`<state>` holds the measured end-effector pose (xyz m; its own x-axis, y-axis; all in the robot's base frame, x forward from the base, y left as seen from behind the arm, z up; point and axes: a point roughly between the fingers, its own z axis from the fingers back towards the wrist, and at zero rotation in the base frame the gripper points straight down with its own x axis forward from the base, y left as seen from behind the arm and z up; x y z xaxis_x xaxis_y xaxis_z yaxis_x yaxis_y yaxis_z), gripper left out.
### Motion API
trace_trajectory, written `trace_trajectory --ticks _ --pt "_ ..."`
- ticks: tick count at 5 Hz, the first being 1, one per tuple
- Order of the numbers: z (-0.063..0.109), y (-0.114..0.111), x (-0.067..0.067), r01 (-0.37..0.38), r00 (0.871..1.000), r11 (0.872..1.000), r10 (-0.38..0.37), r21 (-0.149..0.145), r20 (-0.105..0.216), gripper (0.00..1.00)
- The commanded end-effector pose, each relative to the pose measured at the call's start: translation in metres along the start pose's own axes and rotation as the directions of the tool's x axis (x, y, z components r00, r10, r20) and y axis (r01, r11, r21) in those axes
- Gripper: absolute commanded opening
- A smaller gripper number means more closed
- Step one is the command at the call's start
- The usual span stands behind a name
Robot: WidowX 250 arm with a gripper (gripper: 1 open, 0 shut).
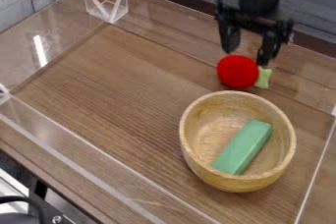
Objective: Move the red object to the right side of the table
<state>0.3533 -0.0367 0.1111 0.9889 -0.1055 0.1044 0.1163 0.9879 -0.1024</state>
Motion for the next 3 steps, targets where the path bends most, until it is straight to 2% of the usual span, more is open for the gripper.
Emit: trace_trajectory --ticks 1,2,3 --pt "0.046 0.013 0.001 -0.018 0.995 1.000 0.018 0.004 0.099 1.00" --pt "0.075 0.027 -0.009 -0.037 0.990 0.999 0.037 0.002 0.136 1.00" --pt "0.096 0.043 -0.024 -0.037 0.989 0.999 0.035 0.009 0.142 1.00"
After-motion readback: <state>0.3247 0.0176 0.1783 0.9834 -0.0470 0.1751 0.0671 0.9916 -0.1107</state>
